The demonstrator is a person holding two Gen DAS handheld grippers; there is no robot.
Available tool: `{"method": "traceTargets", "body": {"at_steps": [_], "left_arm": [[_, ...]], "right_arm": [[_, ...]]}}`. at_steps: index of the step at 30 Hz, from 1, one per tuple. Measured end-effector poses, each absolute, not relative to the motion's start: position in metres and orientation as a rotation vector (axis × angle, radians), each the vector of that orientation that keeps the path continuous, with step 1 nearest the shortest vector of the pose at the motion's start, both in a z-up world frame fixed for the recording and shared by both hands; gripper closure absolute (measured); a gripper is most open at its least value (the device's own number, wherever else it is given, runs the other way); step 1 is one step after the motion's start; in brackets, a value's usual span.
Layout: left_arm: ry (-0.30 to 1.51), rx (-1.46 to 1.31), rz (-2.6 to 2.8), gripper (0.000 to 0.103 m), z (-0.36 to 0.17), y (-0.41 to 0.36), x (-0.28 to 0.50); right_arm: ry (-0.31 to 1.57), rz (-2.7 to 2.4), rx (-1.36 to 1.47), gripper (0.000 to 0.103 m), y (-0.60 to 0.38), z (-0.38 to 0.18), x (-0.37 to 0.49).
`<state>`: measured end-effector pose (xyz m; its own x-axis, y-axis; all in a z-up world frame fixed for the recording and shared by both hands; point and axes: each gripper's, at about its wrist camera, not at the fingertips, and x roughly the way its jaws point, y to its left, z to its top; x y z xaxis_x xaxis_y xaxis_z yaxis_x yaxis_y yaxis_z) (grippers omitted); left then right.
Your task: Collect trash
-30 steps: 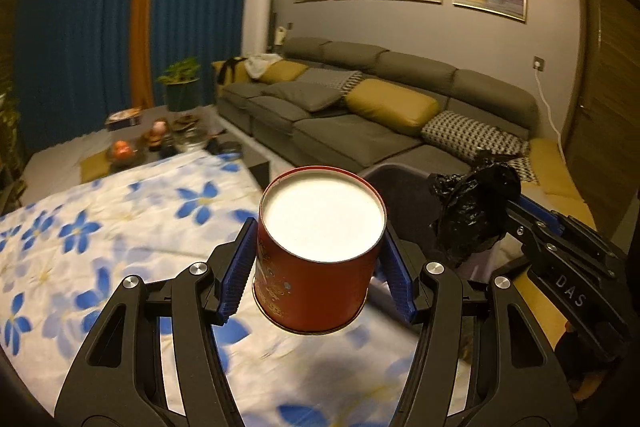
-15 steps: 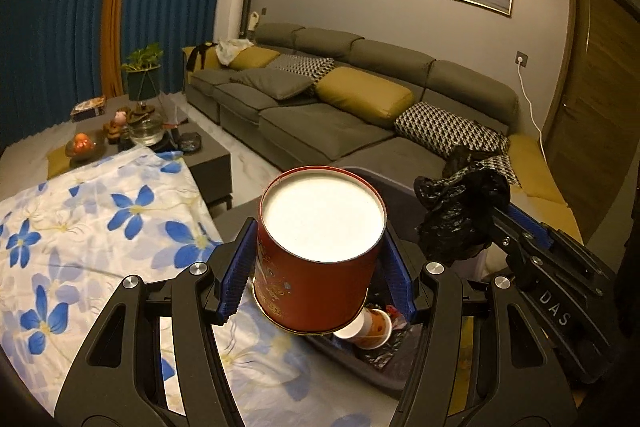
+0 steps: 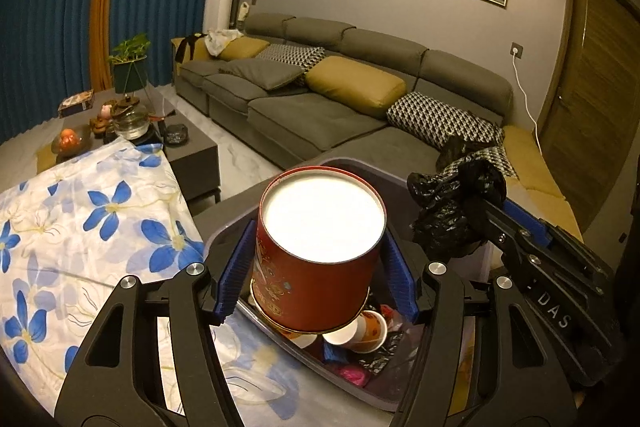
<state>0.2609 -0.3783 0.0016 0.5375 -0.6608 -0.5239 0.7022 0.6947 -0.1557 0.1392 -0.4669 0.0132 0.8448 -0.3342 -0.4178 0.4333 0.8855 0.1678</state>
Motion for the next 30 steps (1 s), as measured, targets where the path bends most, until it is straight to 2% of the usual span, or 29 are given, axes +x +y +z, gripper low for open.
{"method": "traceTargets", "body": {"at_steps": [6,8,11,19,23,24,30], "left_arm": [[0.595,0.081,-0.82,0.041,-0.003,-0.38,0.263],[0.587,0.082,-0.806,0.033,-0.004,-0.379,0.264],[0.588,0.068,-0.789,0.026,-0.005,-0.374,0.266],[0.567,0.074,-0.708,0.014,-0.001,-0.345,0.256],[0.542,0.103,-0.637,0.009,0.0,-0.316,0.237],[0.542,0.101,-0.627,0.008,0.001,-0.309,0.234],[0.54,0.071,-0.547,0.006,0.004,-0.259,0.204]], "right_arm": [[0.386,-0.409,0.268,0.055,-0.469,0.013,0.142],[0.384,-0.411,0.269,0.053,-0.47,0.013,0.142],[0.378,-0.416,0.275,0.049,-0.471,0.014,0.139],[0.354,-0.44,0.283,0.016,-0.462,0.016,0.121],[0.371,-0.433,0.276,0.01,-0.45,0.015,0.11],[0.374,-0.43,0.275,0.006,-0.445,0.014,0.107],[0.389,-0.402,0.228,0.006,-0.414,0.015,0.09]]}}
